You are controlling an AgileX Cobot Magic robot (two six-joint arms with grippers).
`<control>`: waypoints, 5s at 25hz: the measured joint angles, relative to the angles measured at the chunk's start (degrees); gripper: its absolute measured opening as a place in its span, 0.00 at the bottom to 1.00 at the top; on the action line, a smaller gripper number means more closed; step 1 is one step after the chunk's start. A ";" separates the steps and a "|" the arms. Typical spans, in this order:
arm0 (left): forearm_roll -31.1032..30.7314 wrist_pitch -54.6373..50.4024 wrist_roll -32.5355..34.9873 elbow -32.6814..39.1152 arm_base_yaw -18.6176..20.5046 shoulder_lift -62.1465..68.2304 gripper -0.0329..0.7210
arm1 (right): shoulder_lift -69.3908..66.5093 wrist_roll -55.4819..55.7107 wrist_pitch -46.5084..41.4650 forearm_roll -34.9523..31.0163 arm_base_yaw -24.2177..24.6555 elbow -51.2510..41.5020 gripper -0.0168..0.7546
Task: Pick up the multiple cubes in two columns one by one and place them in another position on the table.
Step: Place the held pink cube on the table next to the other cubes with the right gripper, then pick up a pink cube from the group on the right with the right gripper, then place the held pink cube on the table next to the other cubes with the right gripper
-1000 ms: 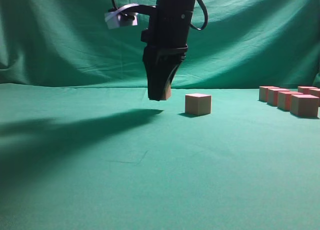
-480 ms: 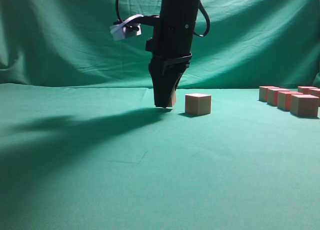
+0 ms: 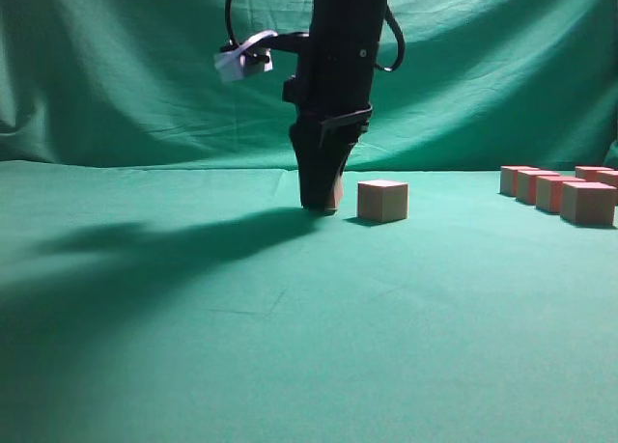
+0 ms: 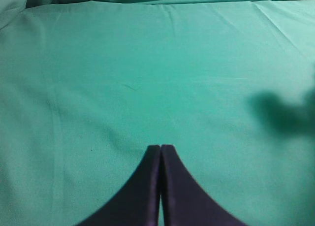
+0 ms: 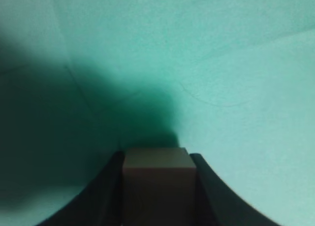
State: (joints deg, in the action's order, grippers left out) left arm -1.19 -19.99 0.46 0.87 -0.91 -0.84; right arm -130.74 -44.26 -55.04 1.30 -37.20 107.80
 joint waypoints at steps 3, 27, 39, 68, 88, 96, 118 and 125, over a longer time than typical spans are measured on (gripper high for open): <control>0.00 0.00 0.00 0.00 0.00 0.00 0.04 | -0.25 0.00 -0.01 -0.11 -0.01 0.00 0.36; 0.00 0.00 0.00 0.00 0.00 0.00 0.04 | 3.73 2.00 -0.02 -0.81 -0.01 0.17 0.89; 0.00 0.00 0.00 0.00 0.00 0.00 0.04 | 25.83 34.14 -15.26 5.34 -0.01 0.17 0.77; 0.00 0.00 0.00 0.00 0.00 0.00 0.04 | 31.11 63.00 -0.79 7.95 19.42 -33.30 0.71; 0.00 0.00 0.00 0.00 0.00 0.00 0.04 | 18.76 56.52 10.37 1.78 23.10 -33.42 0.71; 0.00 0.00 0.00 0.00 0.00 0.00 0.04 | 17.74 56.41 10.57 1.33 23.10 -33.42 0.47; 0.00 0.00 0.00 0.00 0.00 0.00 0.04 | 26.32 40.74 -12.85 -7.20 3.55 -9.01 0.36; 0.00 0.00 0.00 0.00 0.00 0.00 0.04 | 11.54 36.94 -15.96 -5.80 -5.69 10.26 0.36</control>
State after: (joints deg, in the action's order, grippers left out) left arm -1.19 -19.99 0.46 0.87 -0.91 -0.84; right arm -119.20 -7.31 -71.00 -4.50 -42.88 118.06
